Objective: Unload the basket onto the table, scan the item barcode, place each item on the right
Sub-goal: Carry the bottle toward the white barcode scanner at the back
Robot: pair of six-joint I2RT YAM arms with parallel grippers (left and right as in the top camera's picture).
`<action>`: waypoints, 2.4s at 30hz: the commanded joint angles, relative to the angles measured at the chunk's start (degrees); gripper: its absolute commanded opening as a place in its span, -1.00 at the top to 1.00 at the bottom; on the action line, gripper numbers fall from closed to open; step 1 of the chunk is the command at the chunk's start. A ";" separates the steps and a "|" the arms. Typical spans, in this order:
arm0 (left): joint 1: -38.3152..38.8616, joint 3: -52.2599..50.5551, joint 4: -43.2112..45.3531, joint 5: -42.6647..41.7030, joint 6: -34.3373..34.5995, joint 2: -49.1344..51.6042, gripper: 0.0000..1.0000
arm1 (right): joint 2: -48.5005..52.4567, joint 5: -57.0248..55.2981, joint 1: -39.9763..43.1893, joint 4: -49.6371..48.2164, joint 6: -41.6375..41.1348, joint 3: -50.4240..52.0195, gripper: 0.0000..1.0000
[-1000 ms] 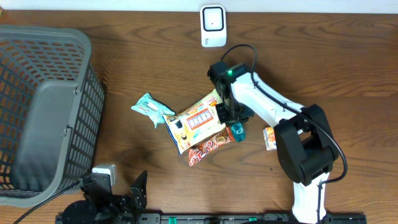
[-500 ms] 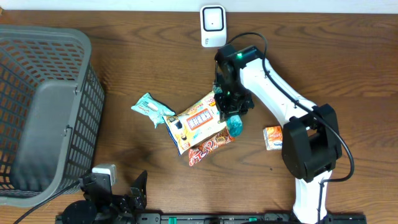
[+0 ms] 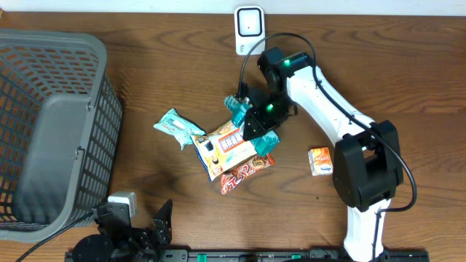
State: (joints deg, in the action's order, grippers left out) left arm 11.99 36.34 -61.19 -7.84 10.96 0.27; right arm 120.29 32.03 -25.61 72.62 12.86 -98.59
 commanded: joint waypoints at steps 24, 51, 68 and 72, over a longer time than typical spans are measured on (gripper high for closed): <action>-0.24 0.20 0.00 -0.72 0.72 0.02 -0.96 | -0.04 -47.10 -5.81 -13.64 -67.34 11.61 0.70; -0.24 0.20 0.00 -0.72 0.72 0.02 -0.96 | -0.94 -38.03 -4.70 -1.03 -61.40 -4.83 -0.99; -0.24 0.20 0.00 -0.72 0.72 0.02 -0.96 | -0.92 -49.51 -3.39 2.29 -66.58 -6.51 -0.97; -0.24 0.20 0.00 -0.72 0.72 0.02 -0.96 | -0.92 -46.95 -0.44 5.68 -71.67 -6.51 -0.86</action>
State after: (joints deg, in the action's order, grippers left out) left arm 11.99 36.34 -61.19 -7.84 11.79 0.27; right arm 120.27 -15.00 -28.75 77.30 -53.52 -104.95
